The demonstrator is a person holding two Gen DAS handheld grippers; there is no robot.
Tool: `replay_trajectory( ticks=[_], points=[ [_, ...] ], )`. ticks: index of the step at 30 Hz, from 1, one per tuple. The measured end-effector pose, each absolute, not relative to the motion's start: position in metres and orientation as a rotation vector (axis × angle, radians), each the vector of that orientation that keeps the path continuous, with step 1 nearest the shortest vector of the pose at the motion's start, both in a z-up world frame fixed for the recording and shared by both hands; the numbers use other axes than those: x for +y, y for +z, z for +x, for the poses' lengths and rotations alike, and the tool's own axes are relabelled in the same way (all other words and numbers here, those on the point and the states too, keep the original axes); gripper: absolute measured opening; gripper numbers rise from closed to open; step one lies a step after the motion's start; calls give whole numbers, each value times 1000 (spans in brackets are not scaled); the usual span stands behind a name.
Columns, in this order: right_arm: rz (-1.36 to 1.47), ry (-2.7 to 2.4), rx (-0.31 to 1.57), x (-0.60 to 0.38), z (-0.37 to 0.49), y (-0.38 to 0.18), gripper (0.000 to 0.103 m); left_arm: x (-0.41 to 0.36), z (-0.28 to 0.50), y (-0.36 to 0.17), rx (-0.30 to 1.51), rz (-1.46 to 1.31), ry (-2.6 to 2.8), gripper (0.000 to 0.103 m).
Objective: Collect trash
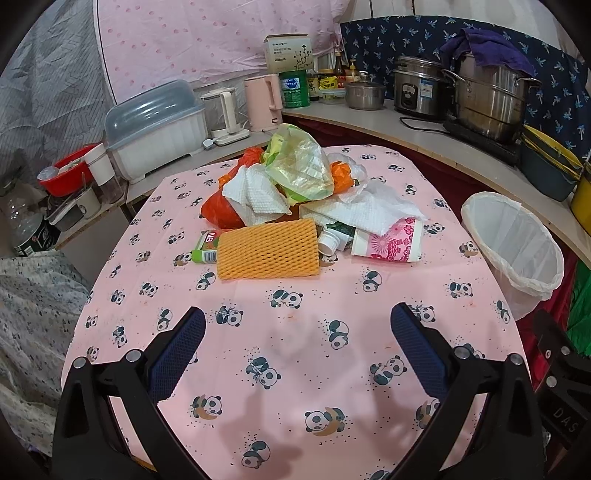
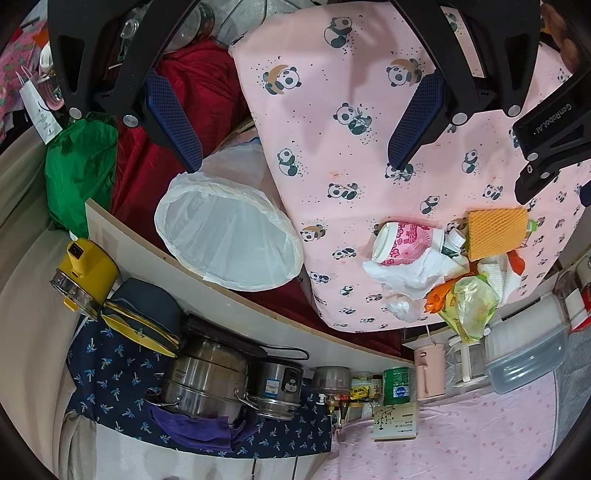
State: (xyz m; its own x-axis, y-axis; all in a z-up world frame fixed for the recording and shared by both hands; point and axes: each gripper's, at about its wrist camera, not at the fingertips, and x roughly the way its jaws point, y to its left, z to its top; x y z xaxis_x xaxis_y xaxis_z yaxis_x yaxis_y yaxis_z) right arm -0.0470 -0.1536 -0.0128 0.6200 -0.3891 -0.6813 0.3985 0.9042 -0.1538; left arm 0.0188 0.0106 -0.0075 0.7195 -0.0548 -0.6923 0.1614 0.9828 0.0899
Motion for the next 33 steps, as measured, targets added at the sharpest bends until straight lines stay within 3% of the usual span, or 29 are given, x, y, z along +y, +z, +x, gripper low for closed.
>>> replay_trajectory(
  ticks=[21, 33],
  points=[
    [20, -477, 774, -162, -44, -15, 96, 4, 23, -10, 765, 140, -131, 96],
    [8, -482, 763, -164, -17, -16, 96, 16, 64, -2, 750, 81, -146, 96]
  ],
)
